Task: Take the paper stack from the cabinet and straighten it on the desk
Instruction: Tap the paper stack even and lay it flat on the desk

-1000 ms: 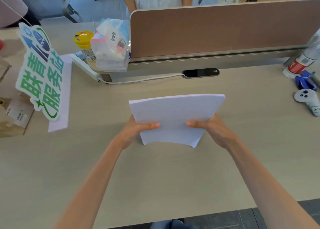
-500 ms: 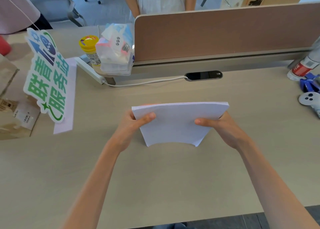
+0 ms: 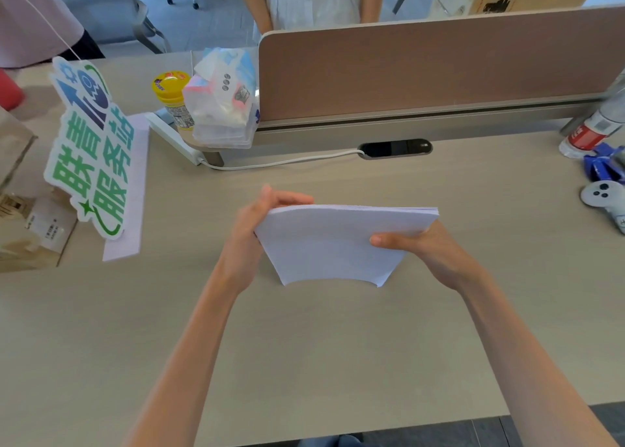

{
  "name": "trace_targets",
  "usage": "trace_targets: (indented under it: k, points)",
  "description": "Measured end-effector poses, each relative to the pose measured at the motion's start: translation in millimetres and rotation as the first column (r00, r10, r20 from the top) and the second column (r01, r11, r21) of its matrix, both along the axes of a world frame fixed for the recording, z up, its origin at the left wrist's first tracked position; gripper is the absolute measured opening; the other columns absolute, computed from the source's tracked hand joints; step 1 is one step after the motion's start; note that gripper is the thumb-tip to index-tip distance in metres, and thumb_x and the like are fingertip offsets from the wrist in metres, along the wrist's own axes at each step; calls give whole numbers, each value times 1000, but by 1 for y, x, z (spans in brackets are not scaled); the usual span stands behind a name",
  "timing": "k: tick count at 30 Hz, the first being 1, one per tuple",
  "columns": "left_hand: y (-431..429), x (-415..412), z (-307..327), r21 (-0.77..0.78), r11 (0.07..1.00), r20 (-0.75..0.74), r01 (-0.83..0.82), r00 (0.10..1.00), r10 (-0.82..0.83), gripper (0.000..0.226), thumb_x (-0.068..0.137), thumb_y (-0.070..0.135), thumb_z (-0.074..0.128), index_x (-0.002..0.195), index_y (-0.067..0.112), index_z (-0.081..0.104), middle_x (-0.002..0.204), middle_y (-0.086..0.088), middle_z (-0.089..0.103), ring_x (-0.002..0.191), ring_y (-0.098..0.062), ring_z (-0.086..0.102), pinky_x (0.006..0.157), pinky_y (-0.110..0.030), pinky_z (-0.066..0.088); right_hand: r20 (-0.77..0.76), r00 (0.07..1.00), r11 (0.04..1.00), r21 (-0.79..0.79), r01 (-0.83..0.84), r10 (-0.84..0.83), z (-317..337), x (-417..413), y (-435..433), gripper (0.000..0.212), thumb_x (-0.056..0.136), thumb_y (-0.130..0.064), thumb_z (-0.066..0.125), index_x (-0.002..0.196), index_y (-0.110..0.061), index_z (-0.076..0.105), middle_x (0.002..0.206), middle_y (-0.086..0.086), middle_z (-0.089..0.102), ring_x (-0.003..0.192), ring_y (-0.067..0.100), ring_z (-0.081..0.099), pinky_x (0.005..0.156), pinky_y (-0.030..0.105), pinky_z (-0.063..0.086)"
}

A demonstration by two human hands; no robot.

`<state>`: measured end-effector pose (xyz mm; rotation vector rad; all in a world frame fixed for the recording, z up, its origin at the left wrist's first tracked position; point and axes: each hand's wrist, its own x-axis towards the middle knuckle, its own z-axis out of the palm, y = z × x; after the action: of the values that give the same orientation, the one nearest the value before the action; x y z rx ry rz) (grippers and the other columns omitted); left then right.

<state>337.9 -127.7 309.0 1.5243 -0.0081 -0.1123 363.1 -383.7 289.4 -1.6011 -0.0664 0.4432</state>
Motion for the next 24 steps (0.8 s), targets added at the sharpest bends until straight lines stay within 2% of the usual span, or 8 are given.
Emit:
trace_targets:
  k: [2, 4, 7, 9, 11, 14, 20, 24]
  points:
    - [10, -1, -2, 15, 994, 12, 109, 994, -110, 74, 76, 74, 47, 116, 14, 63, 118, -5, 72, 108, -19, 66, 86, -24, 50, -3, 1000, 1000, -14, -5, 5, 1, 2, -2, 22, 75, -5, 76, 96, -10, 71, 87, -7, 74, 80, 4, 69, 71, 14, 53]
    - [18, -1, -4, 98, 973, -16, 207, 978, -207, 73, 66, 65, 63, 123, 20, 60, 125, -2, 68, 114, -17, 63, 90, -27, 47, 0, 1000, 1000, -23, -8, 8, 2, 3, -2, 20, 76, -5, 74, 95, -10, 71, 84, -9, 75, 78, 2, 69, 69, 12, 53]
    - [17, -1, -9, 147, 959, -101, 243, 968, -229, 42, 63, 38, 73, 105, 33, 71, 109, 10, 72, 99, -9, 65, 84, -24, 48, 11, 1000, 1000, -14, -6, 6, 1, 4, 0, 18, 78, -6, 73, 91, -19, 71, 81, -14, 75, 77, -1, 70, 68, 10, 53]
    - [11, 0, -14, 132, 982, -131, 136, 984, -119, 20, 70, 26, 78, 88, 34, 75, 92, 13, 75, 87, -4, 68, 79, -18, 51, 20, 1000, 1000, 9, 2, -2, -1, 4, 2, 19, 79, -6, 73, 90, -22, 71, 82, -14, 76, 79, 0, 70, 68, 11, 54]
    - [6, 2, -15, 151, 988, -120, 36, 993, -18, 14, 84, 19, 70, 78, 31, 74, 78, 17, 74, 75, 3, 67, 71, -10, 50, 19, 1000, 1000, 27, 12, -12, -2, 6, 4, 20, 79, -7, 73, 93, -21, 71, 86, -12, 76, 82, 2, 71, 70, 12, 55]
    - [4, 3, -16, 189, 982, -94, 0, 995, 18, 16, 90, 20, 61, 80, 28, 71, 71, 18, 72, 69, 5, 65, 66, -7, 49, 0, 1000, 999, 37, 20, -20, -10, 9, 2, 24, 77, -8, 75, 98, -19, 71, 92, -7, 76, 85, 5, 71, 71, 15, 55]
    - [15, 6, -29, 90, 996, -143, 25, 990, -12, 17, 86, 9, 64, 92, 24, 70, 83, 17, 76, 79, 3, 69, 72, -9, 52, -111, 993, 993, -102, -63, 51, -70, 6, -10, 20, 83, 1, 67, 93, -16, 69, 97, 3, 71, 89, 16, 67, 72, 18, 55]
    - [19, 5, -47, 118, 993, -197, 23, 980, 1, 22, 85, 5, 66, 92, 24, 71, 89, 15, 77, 84, -1, 71, 75, -14, 54, -110, 991, 988, -125, -86, 73, -89, 9, -10, 20, 86, 3, 62, 105, -2, 68, 106, 11, 68, 77, -4, 69, 70, 11, 53]
